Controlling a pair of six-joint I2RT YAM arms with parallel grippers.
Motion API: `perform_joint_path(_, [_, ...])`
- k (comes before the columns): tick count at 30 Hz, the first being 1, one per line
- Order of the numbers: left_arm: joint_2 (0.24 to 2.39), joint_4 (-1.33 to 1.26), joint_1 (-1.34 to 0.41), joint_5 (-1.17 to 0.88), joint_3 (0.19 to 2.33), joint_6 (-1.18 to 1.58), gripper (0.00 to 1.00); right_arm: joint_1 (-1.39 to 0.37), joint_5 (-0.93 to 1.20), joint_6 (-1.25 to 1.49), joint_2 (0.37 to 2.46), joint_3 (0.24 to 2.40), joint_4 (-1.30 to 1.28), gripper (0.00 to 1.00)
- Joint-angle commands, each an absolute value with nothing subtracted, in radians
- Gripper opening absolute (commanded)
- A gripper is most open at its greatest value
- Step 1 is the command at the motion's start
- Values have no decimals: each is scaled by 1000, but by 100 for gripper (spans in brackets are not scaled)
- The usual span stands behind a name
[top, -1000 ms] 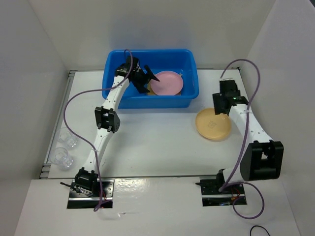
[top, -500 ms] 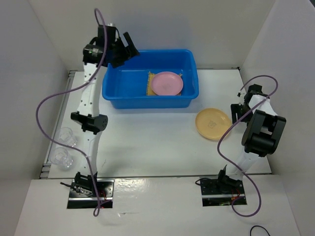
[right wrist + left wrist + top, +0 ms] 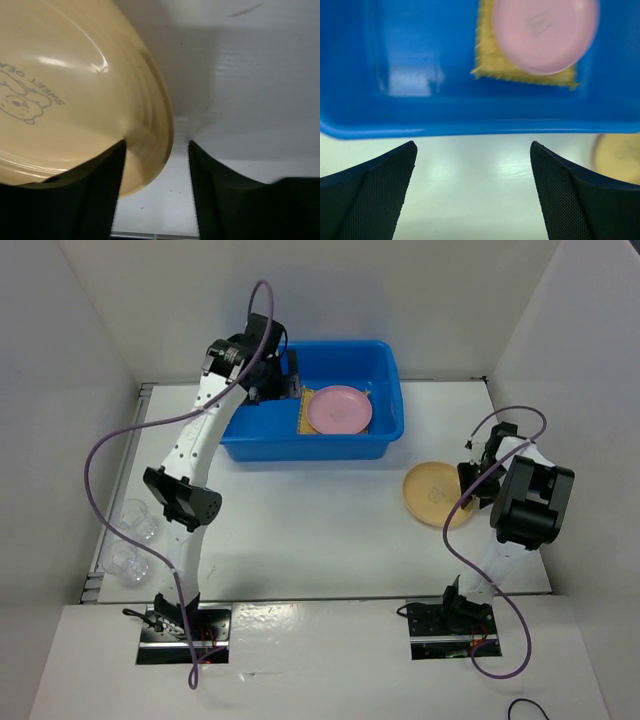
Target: Place the mixed dishes into the plastic bin
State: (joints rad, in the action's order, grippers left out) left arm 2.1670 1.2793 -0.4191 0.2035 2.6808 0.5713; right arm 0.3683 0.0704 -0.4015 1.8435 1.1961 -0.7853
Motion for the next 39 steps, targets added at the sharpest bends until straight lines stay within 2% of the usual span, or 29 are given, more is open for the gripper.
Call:
perform_joint_path(1, [2018,1301,-420,320,2579,535,100,364,78,-410,1853,1192,-759,53])
perform_joint_path(2, [2000,1301,-429,346,2545,535,100,364,78,-410,1864,1192,-759,37])
perform_joint_path(5, [1938,1301,-430,374,2419,545,100,364,78,-400,1873,1192,-750,18])
perform_joint_path(6, [1906,1286,-430,386,2384,554,100,364,78,-400,1884,1204,-750,6])
perform_joint_path(7, [1885,1260,-430,387,2306,554,100,364,78,-400,1884,1215,-750,1])
perform_joint_path(11, [1790,1207,-410,410,2131,563,100,364,78,-391,1829,1294,-808,0])
perform_joint_path(14, [1706,1160,-380,367,1998,563,100,373,78,-391,1766,1449,-914,0])
perform_joint_path(20, [1521,1095,-327,357,1829,563,97,396,156,-457,1666,1830,-1048,0])
perform_joint_path(22, [1447,1030,-316,348,1743,549,97,355,167,-457,1666,2024,-1067,0])
perform_joint_path(25, [1376,986,-270,313,1669,537,97,249,178,-443,1732,2208,-1123,0])
perform_joint_path(27, [1367,988,-240,313,1658,526,100,149,196,-414,1863,2453,-1216,0])
perform_joint_path(28, [1355,988,-226,313,1658,526,100,118,196,-404,1926,2685,-1256,0])
perform_joint_path(29, [1344,988,-212,313,1649,514,100,88,196,-362,2059,2803,-1300,0])
perform_joint_path(31, [1316,974,-175,284,1637,505,100,-13,134,-371,2133,2970,-1301,0])
perform_joint_path(34, [1283,962,-117,244,1626,494,100,-157,54,-390,2275,3101,-1301,0])
perform_joint_path(39, [1247,1032,-34,221,1626,494,100,-245,63,-376,2442,3134,-1249,0])
